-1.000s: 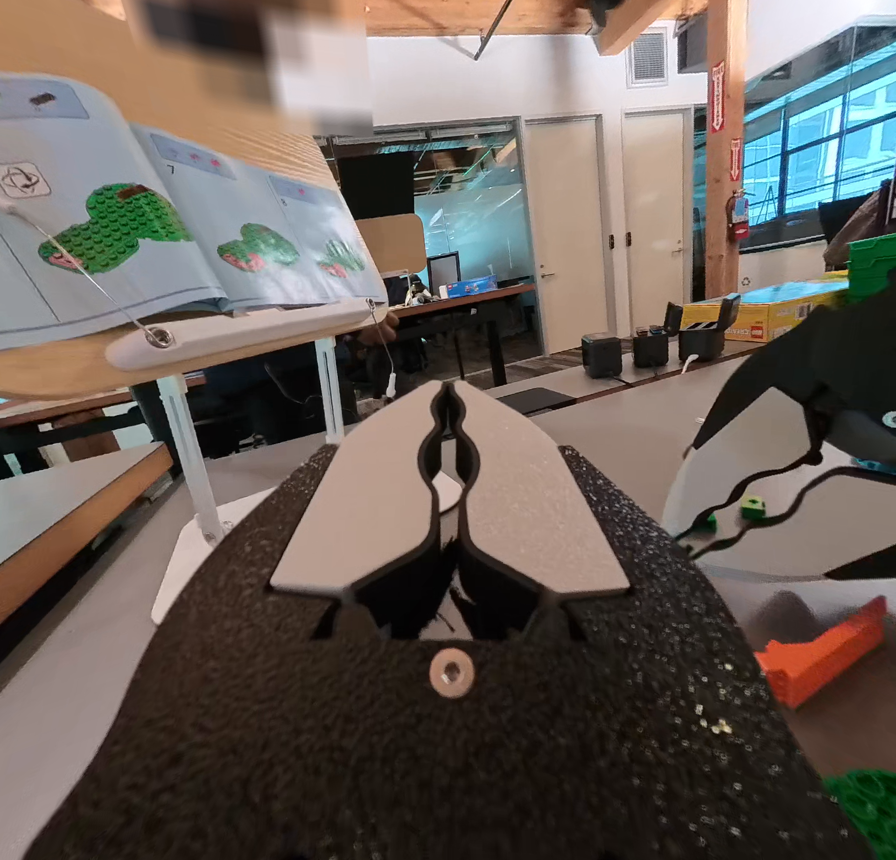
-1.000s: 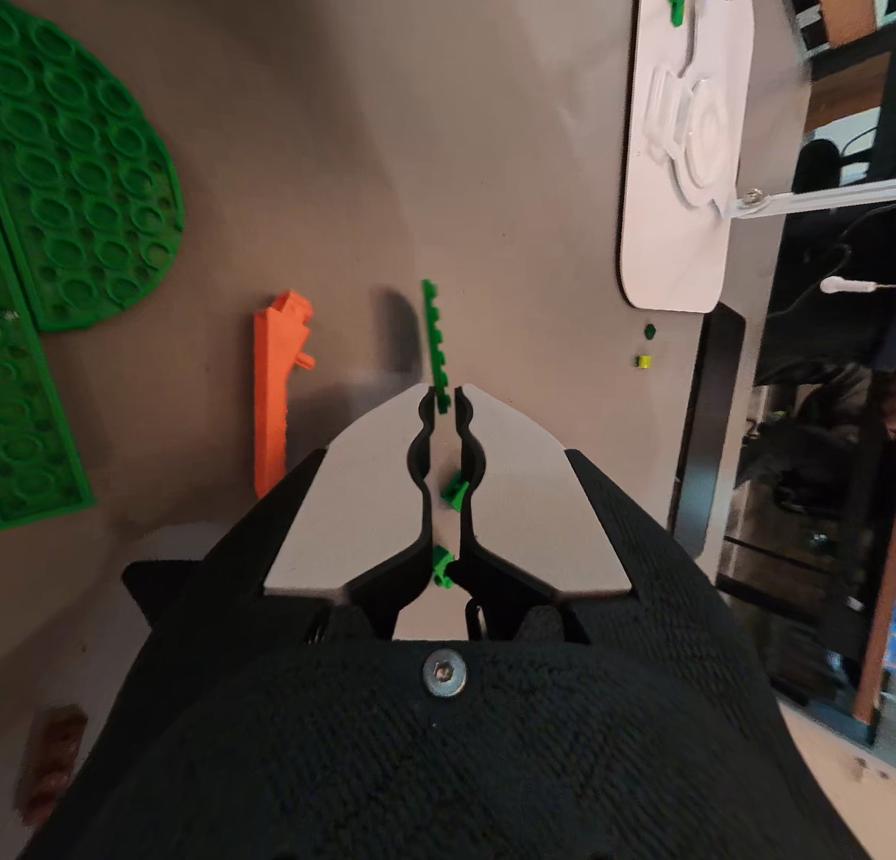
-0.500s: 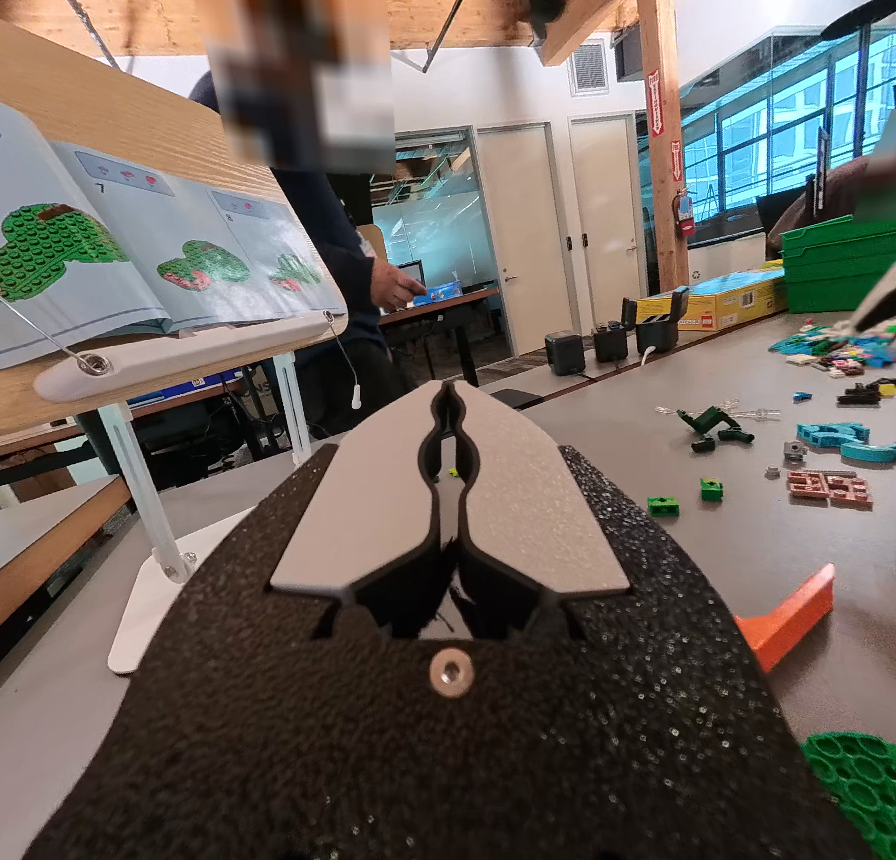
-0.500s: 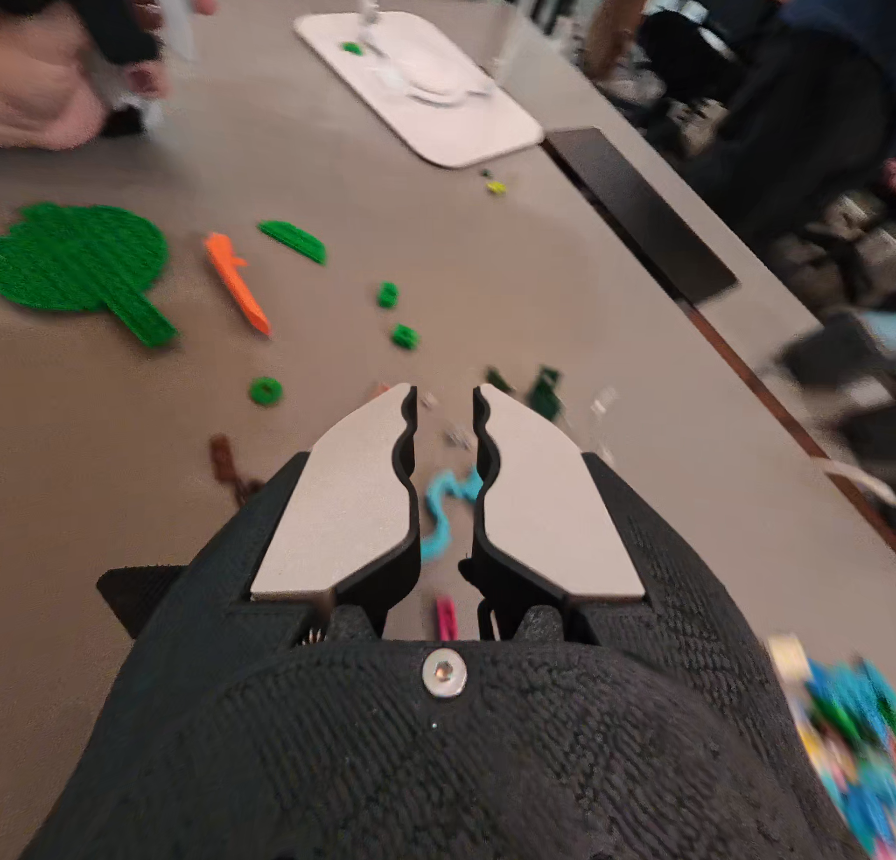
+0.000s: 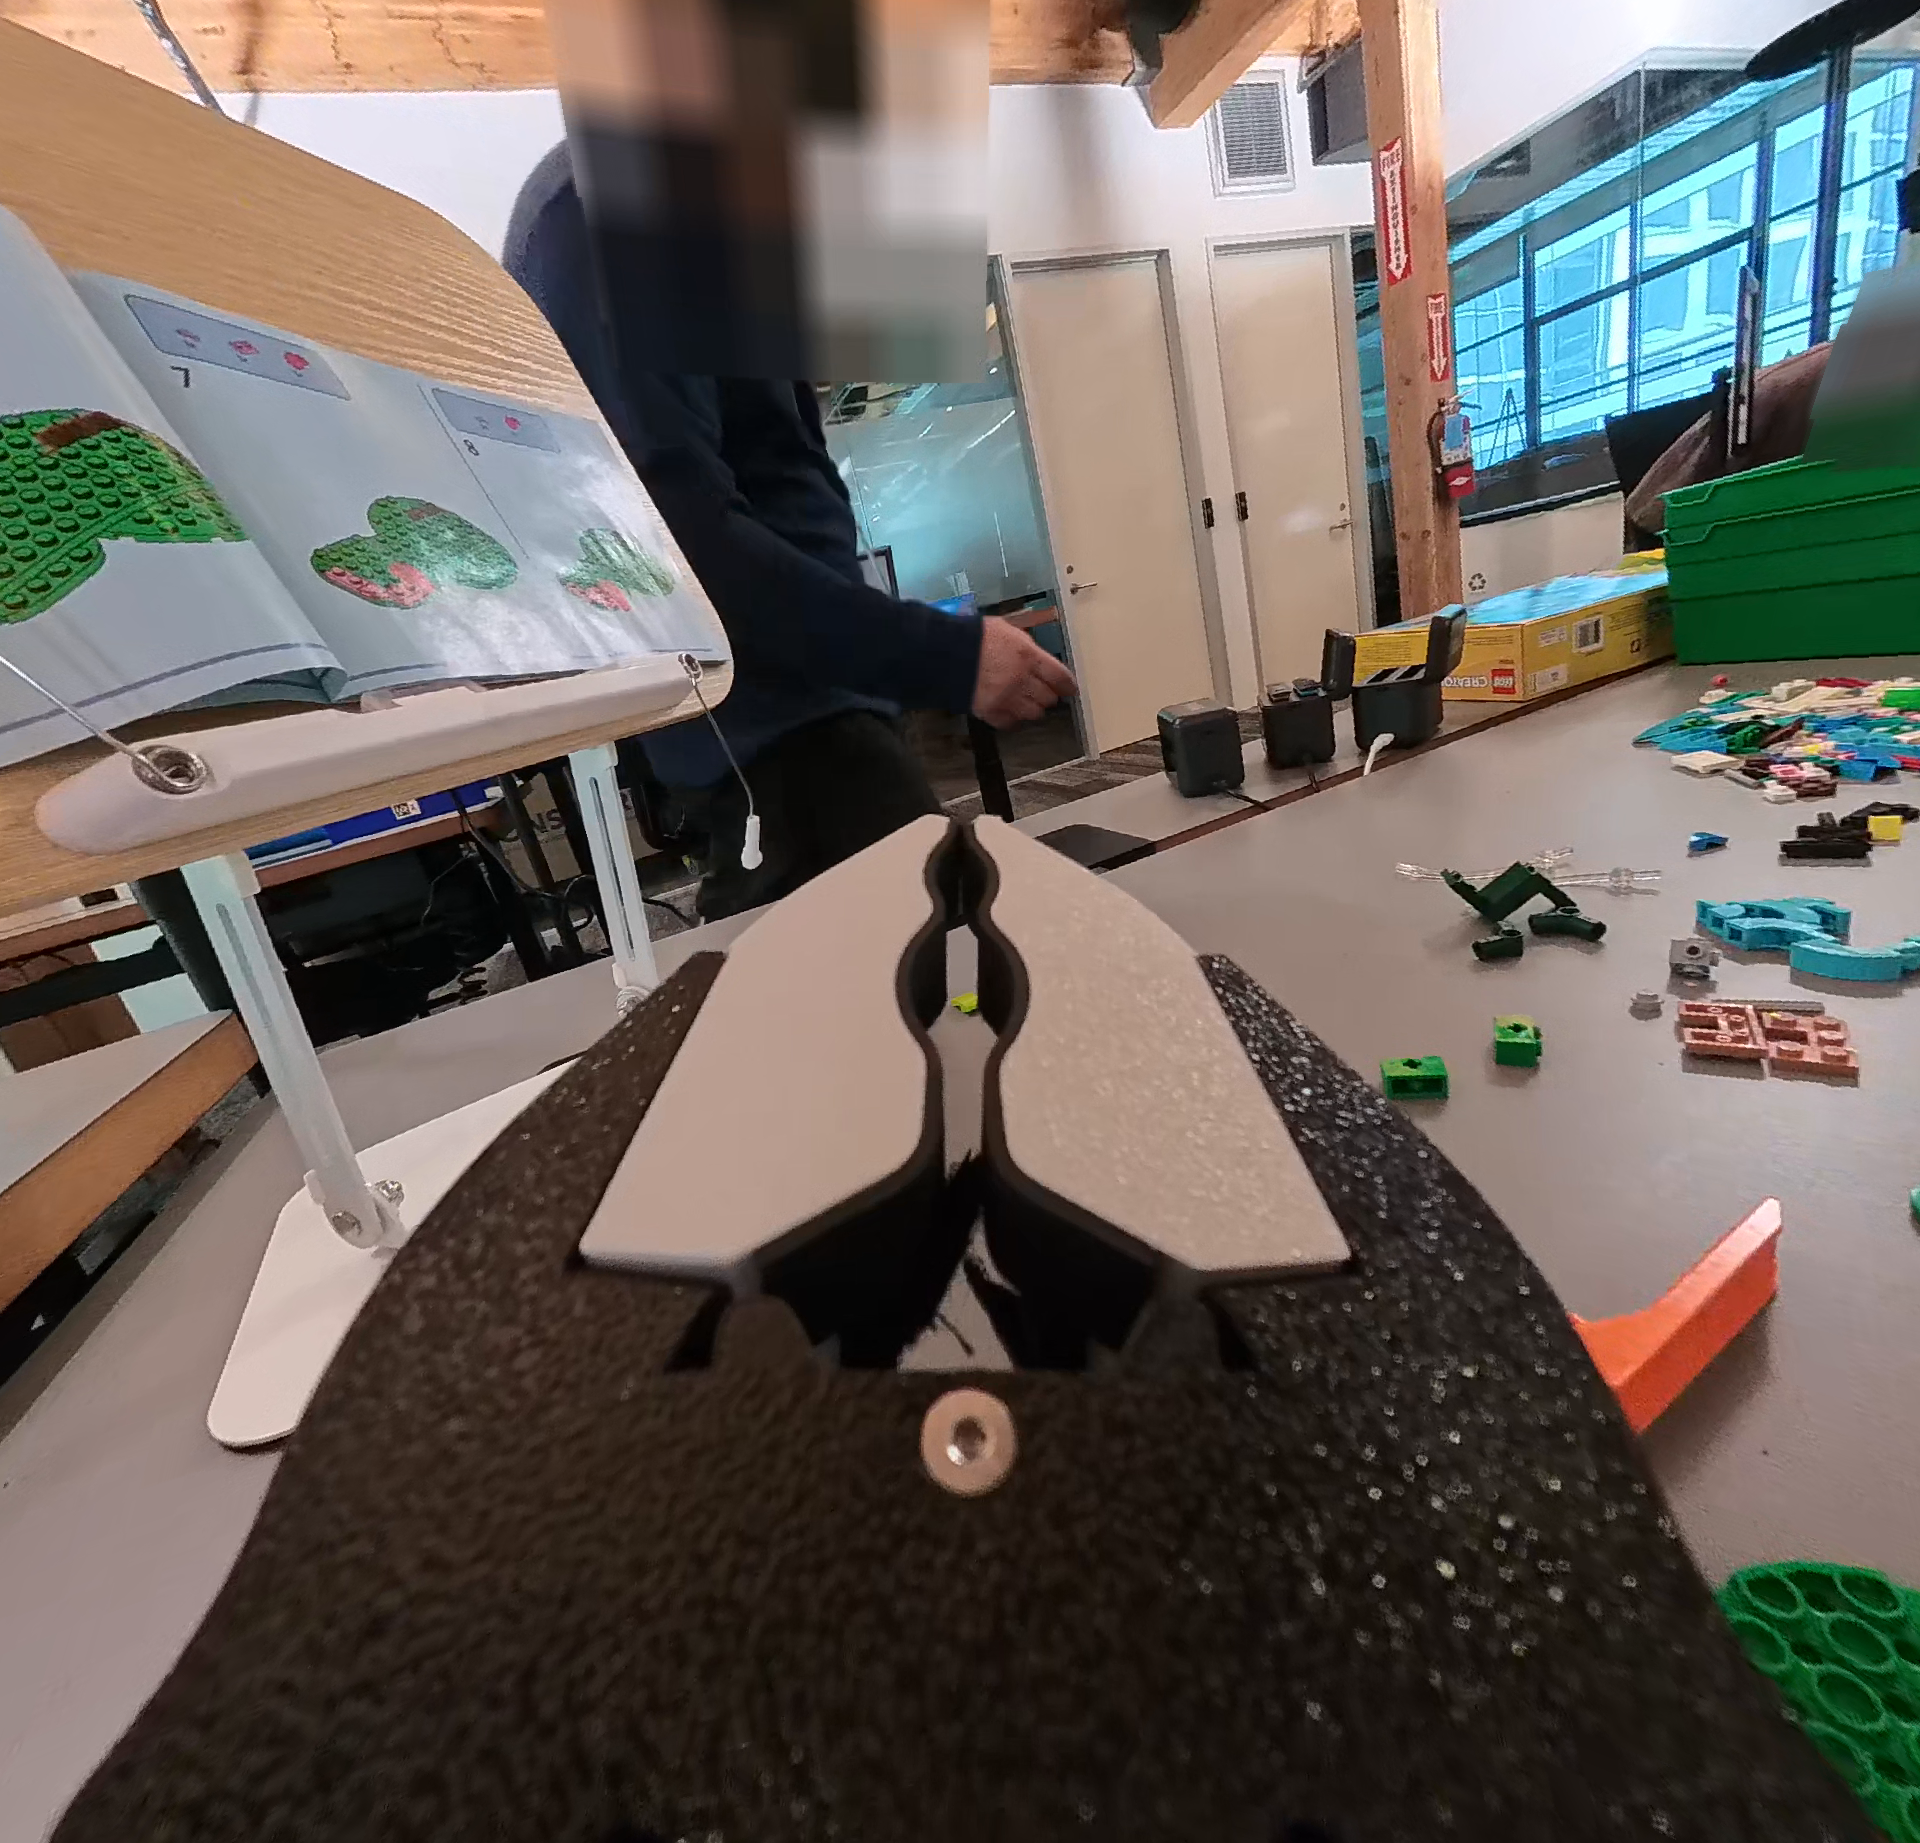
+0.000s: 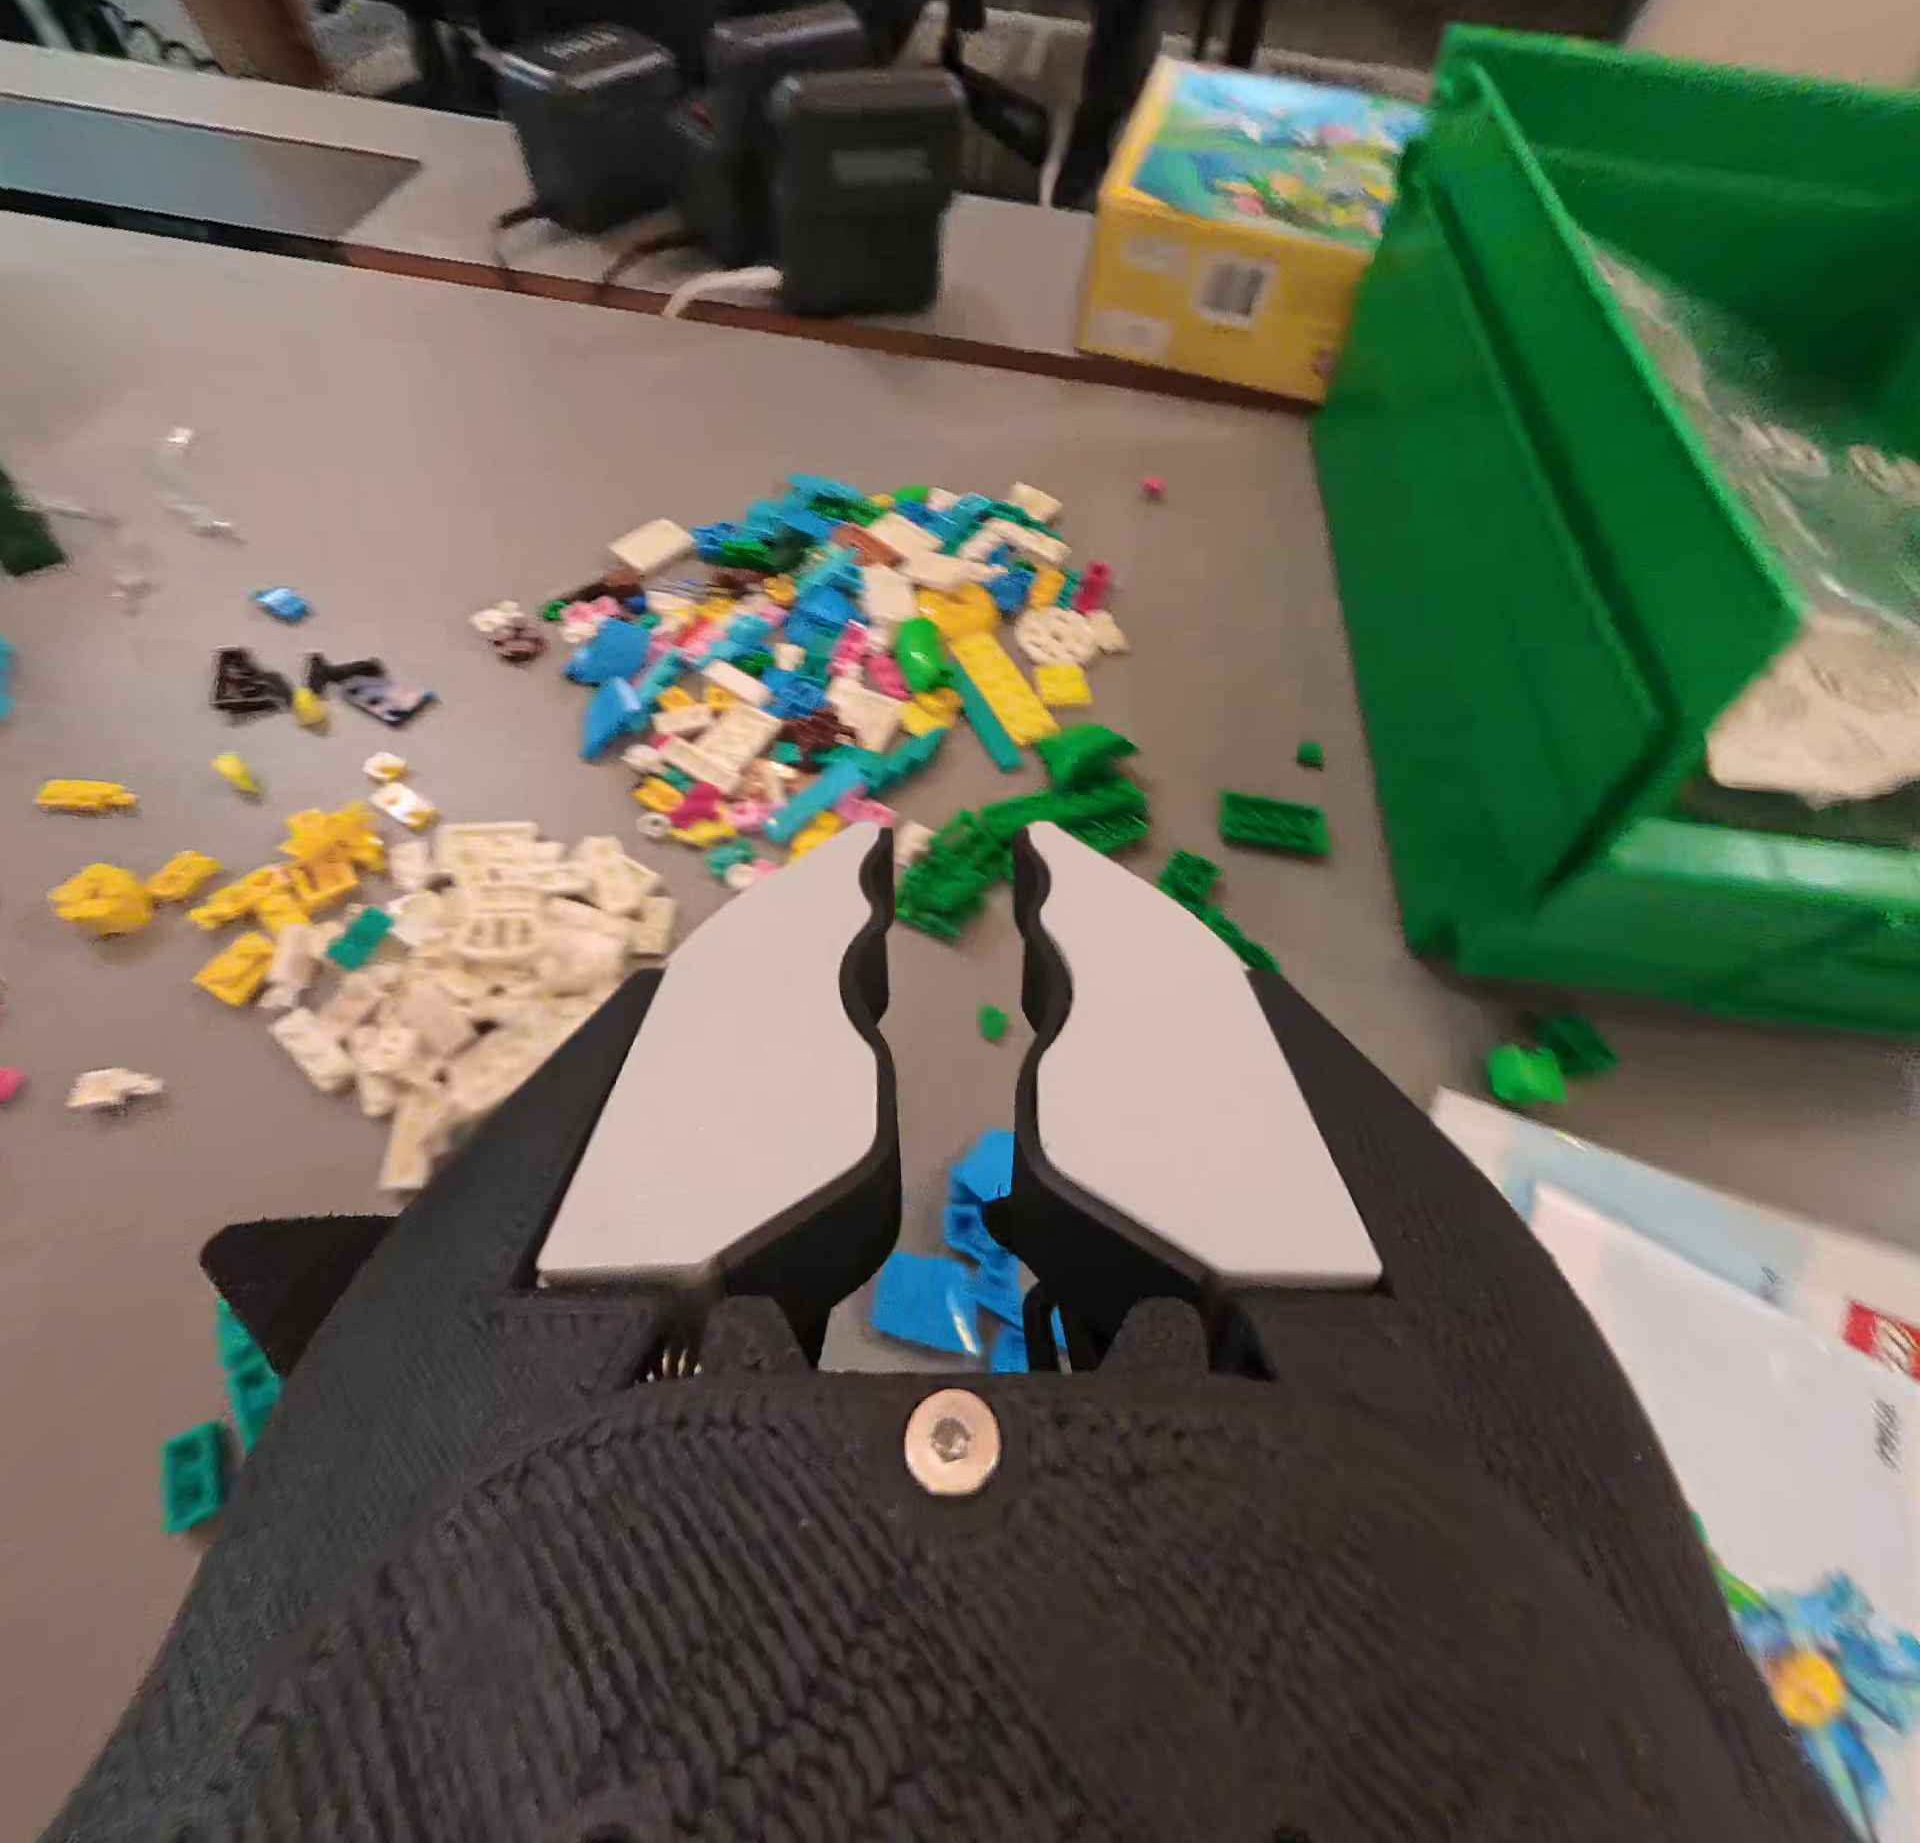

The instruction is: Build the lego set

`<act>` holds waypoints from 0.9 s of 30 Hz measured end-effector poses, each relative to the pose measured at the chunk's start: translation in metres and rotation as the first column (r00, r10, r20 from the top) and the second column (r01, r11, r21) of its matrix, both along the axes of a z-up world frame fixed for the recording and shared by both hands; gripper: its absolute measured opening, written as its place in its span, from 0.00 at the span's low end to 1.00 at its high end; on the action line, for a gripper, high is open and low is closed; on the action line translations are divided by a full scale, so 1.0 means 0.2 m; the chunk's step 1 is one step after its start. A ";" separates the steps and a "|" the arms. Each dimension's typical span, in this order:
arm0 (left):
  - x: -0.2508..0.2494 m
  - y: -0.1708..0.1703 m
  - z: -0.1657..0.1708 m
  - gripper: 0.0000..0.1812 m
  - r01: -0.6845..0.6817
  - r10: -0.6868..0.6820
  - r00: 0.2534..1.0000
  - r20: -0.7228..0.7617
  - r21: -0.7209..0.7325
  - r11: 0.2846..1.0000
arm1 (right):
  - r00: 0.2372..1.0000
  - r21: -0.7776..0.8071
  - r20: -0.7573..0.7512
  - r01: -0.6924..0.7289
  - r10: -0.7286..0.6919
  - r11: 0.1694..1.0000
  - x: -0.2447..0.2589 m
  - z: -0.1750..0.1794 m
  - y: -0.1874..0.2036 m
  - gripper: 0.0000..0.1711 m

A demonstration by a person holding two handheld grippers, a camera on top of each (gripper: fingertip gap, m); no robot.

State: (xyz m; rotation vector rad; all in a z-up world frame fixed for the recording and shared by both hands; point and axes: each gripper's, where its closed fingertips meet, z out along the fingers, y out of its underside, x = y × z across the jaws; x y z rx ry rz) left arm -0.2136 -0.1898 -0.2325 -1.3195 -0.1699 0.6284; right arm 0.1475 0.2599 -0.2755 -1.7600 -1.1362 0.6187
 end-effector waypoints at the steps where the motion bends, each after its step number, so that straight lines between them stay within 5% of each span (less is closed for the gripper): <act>1: 0.00 0.00 0.00 0.00 0.001 -0.001 1.000 -0.002 -0.003 1.000 | 1.000 -0.023 -0.004 0.020 -0.020 1.000 0.04 -0.01 0.05 0.12; 11: 0.03 0.03 -0.01 0.00 0.010 -0.012 0.999 -0.036 -0.036 0.999 | 0.973 -0.113 0.061 0.230 -0.224 0.967 0.35 -0.22 0.39 0.12; 27: 0.03 0.05 -0.02 0.00 0.010 -0.013 0.999 -0.048 -0.050 0.999 | 0.976 -0.094 0.217 0.045 -0.024 0.995 0.27 -0.31 0.33 0.12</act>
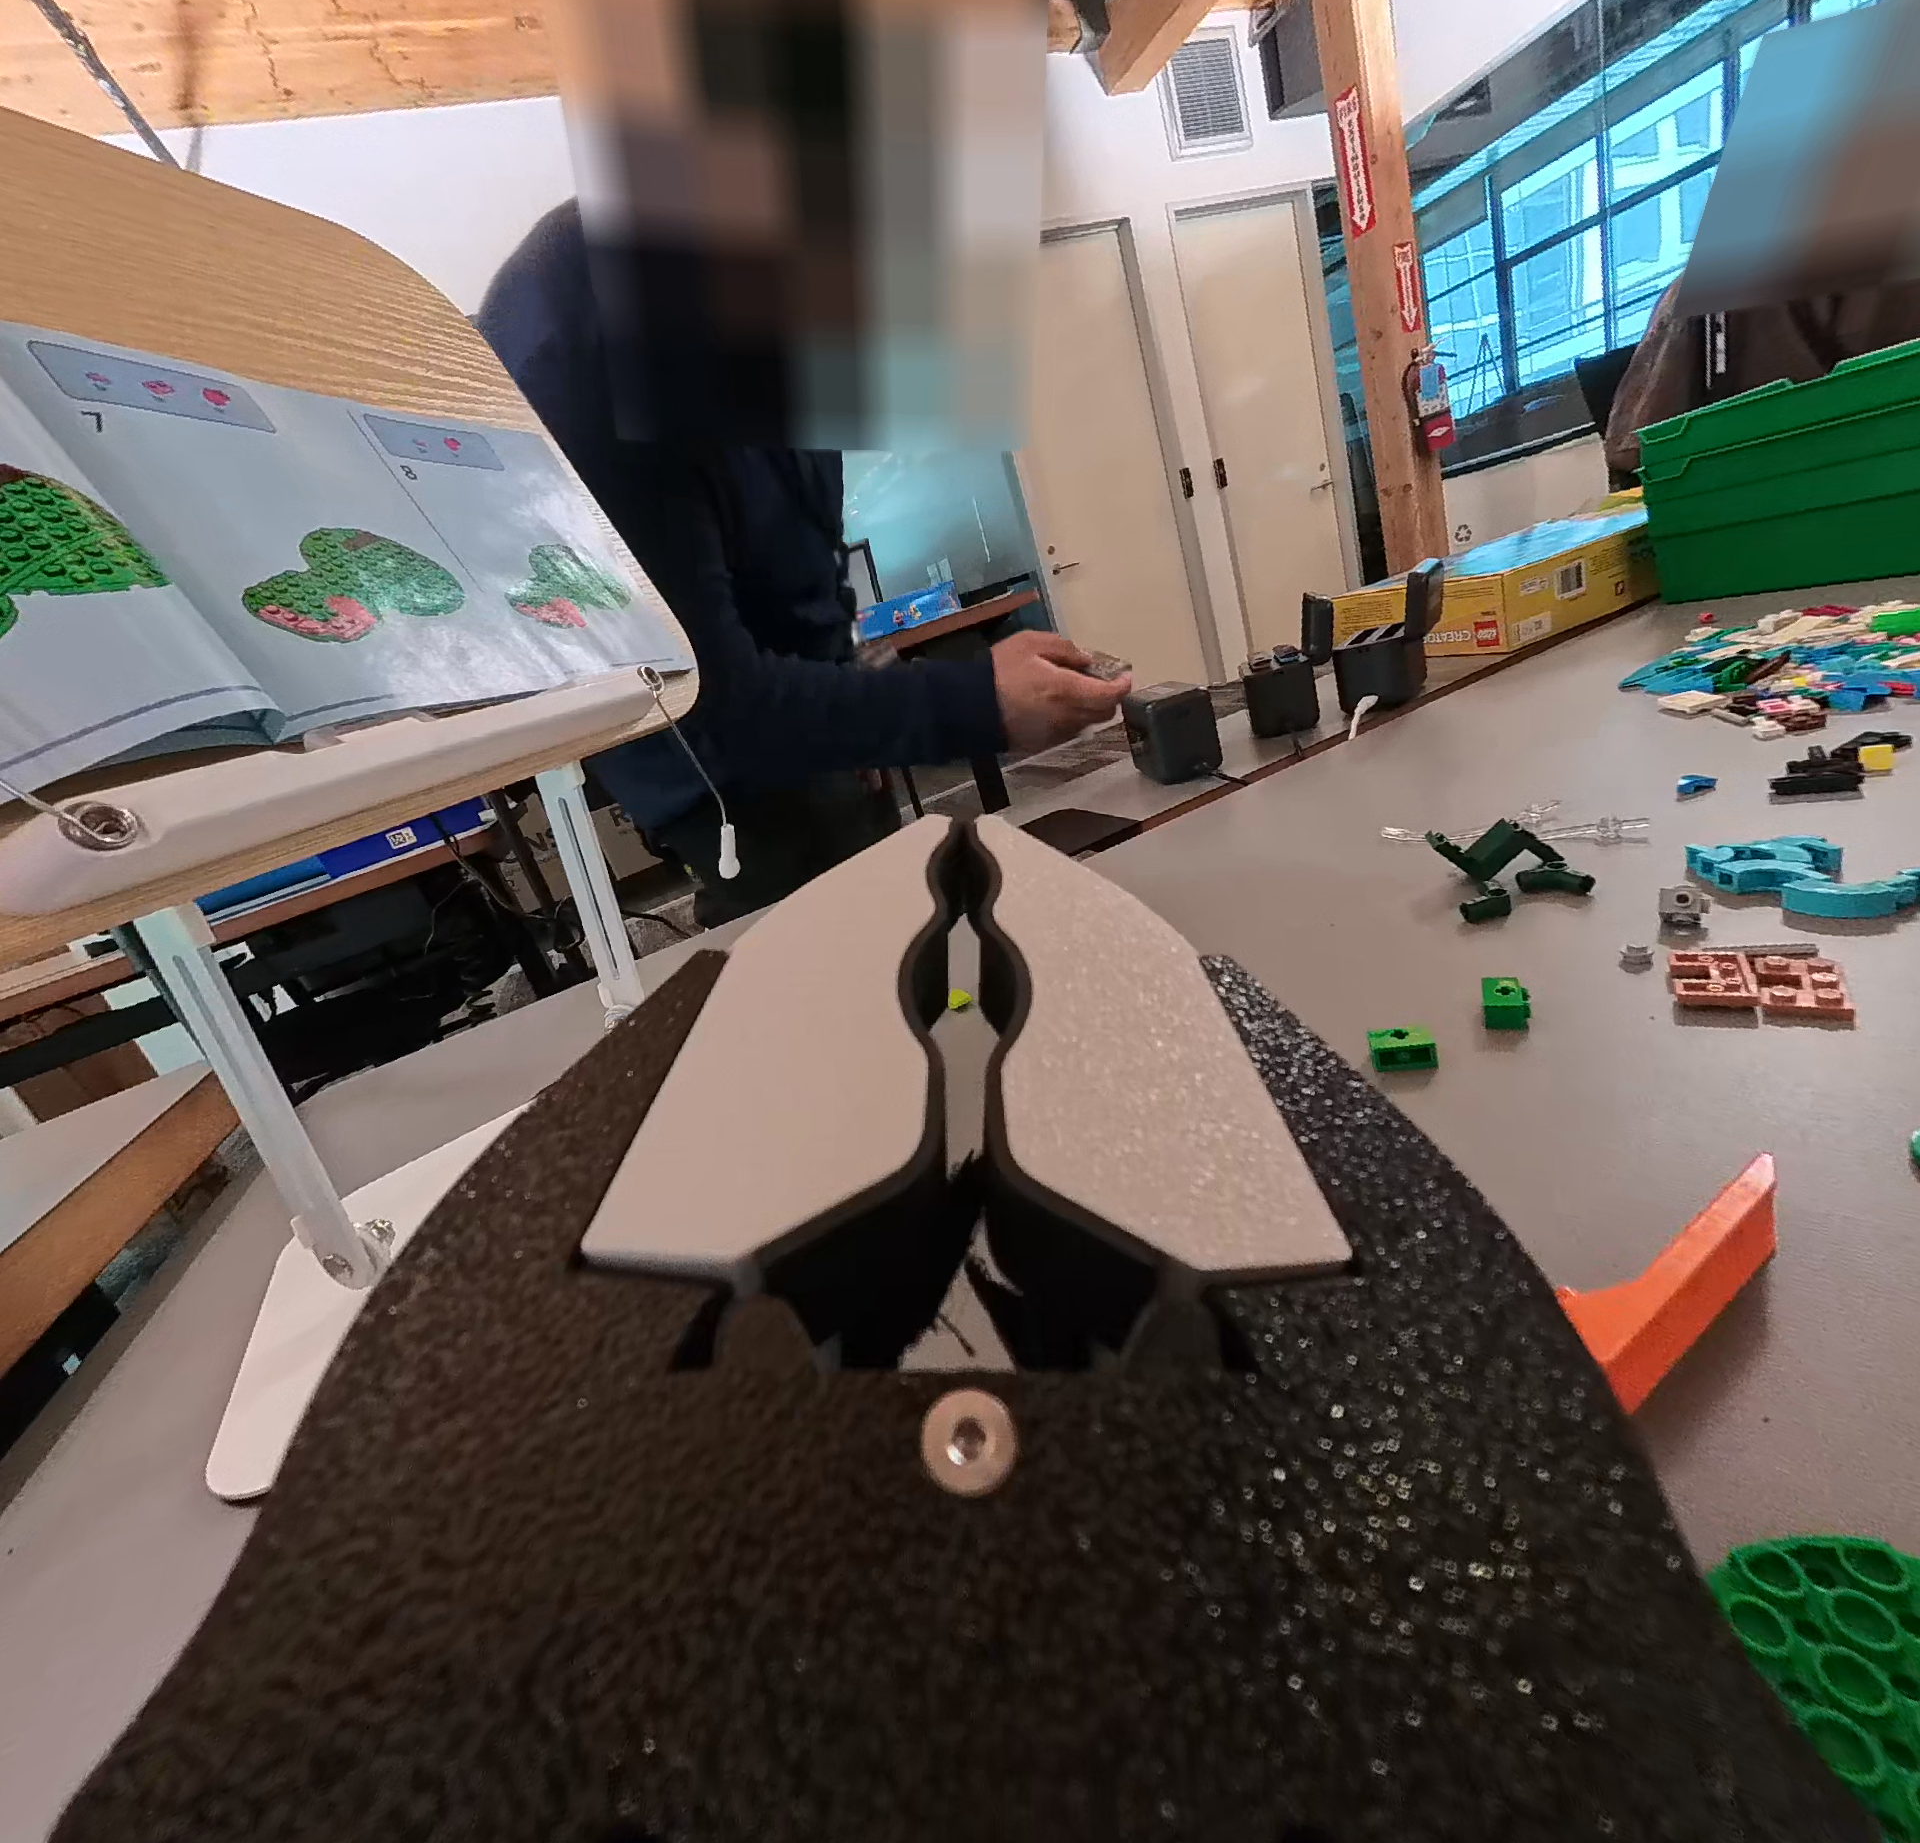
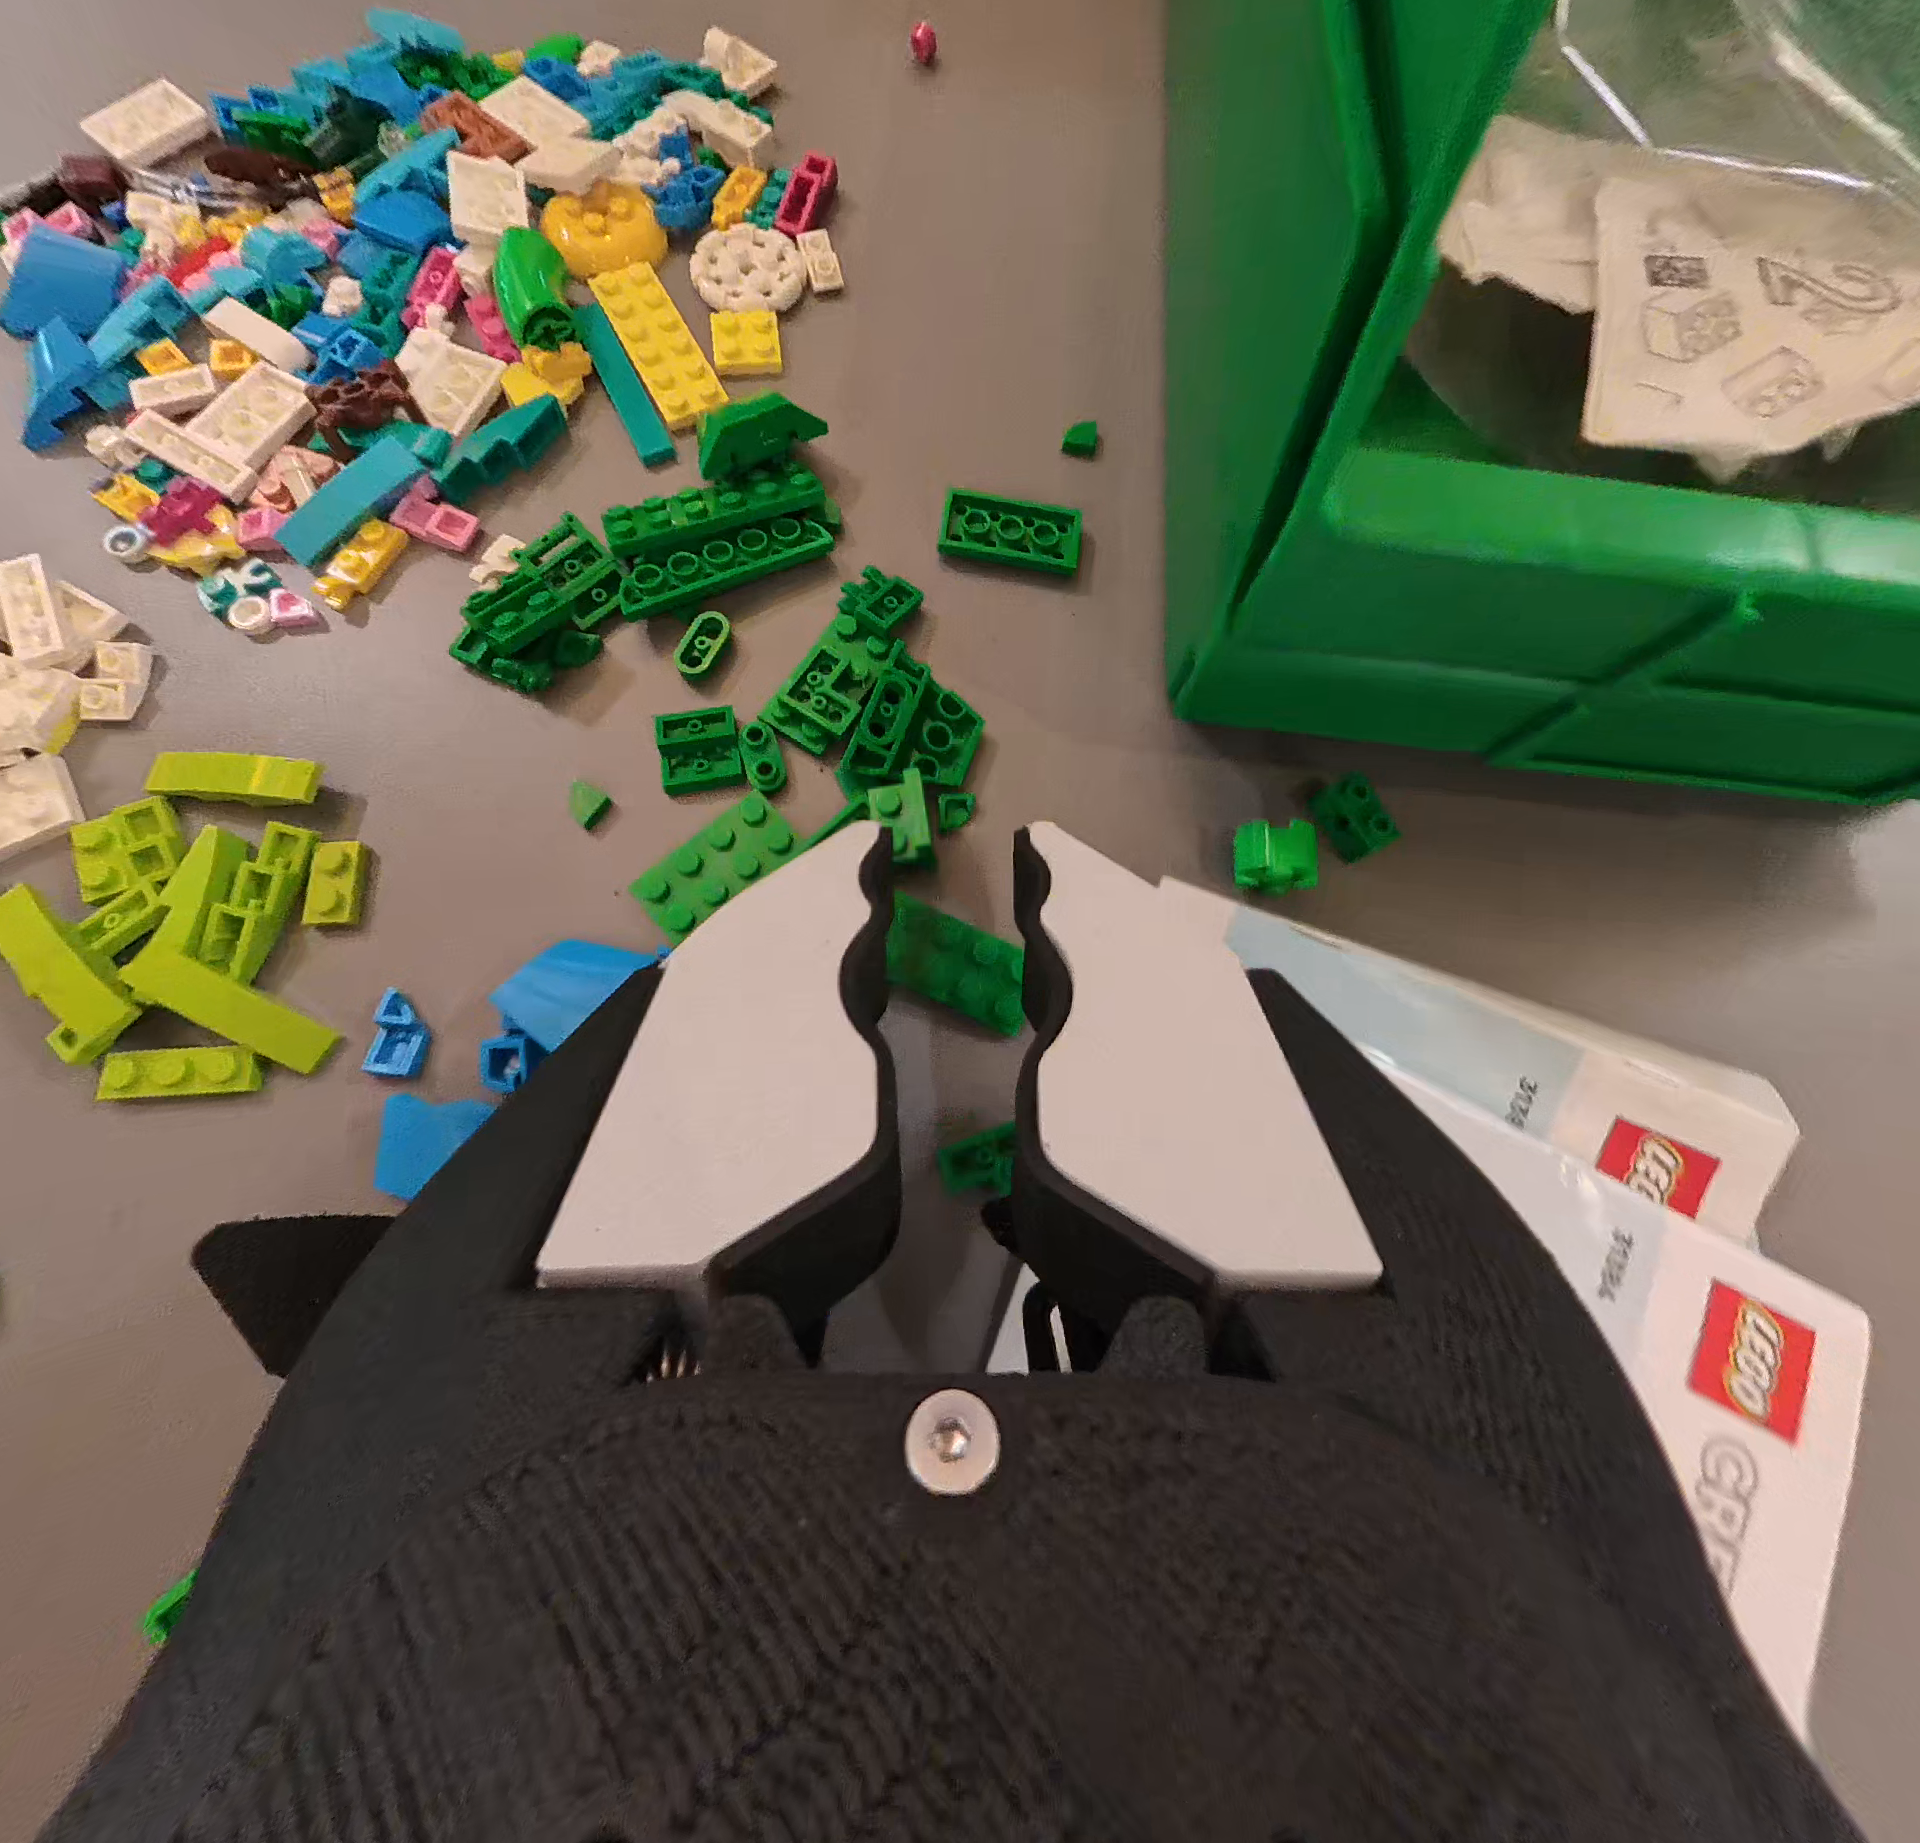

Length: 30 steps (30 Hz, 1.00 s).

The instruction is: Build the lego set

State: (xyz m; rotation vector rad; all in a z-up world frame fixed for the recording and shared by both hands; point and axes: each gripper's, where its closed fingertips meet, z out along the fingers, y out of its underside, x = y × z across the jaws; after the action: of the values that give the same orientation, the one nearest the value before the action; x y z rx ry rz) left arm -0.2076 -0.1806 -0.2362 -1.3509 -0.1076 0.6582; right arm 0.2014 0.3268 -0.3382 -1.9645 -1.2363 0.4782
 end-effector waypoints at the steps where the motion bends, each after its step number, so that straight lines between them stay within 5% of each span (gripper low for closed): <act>1: 0.00 0.00 0.00 0.00 -0.001 0.001 1.000 -0.001 0.000 1.000 | 1.000 -0.017 0.010 -0.017 0.017 1.000 -0.02 -0.01 0.00 0.12; 6: 0.00 0.00 0.00 0.00 -0.002 0.002 1.000 -0.002 -0.002 1.000 | 0.998 -0.008 0.061 -0.019 0.020 1.000 -0.02 -0.03 0.04 0.01; 12: 0.00 0.01 0.00 0.00 0.000 -0.001 1.000 -0.006 -0.006 1.000 | 0.991 0.059 0.108 0.076 -0.082 0.995 0.05 0.00 0.12 0.01; 17: 0.00 0.01 0.00 0.00 0.000 0.000 1.000 -0.008 -0.008 1.000 | 0.993 0.054 0.103 0.046 -0.051 0.998 0.01 0.00 0.07 0.13; 30: 0.01 0.01 0.00 0.00 0.003 -0.003 1.000 -0.011 -0.011 1.000 | 0.990 0.017 0.130 -0.053 0.050 0.998 -0.16 -0.04 -0.02 0.18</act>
State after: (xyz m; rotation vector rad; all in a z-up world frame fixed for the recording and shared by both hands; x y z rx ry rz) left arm -0.2061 -0.1782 -0.2371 -1.3573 -0.0927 0.6644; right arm 0.1698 0.3231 -0.3452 -1.9762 -1.3702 0.3670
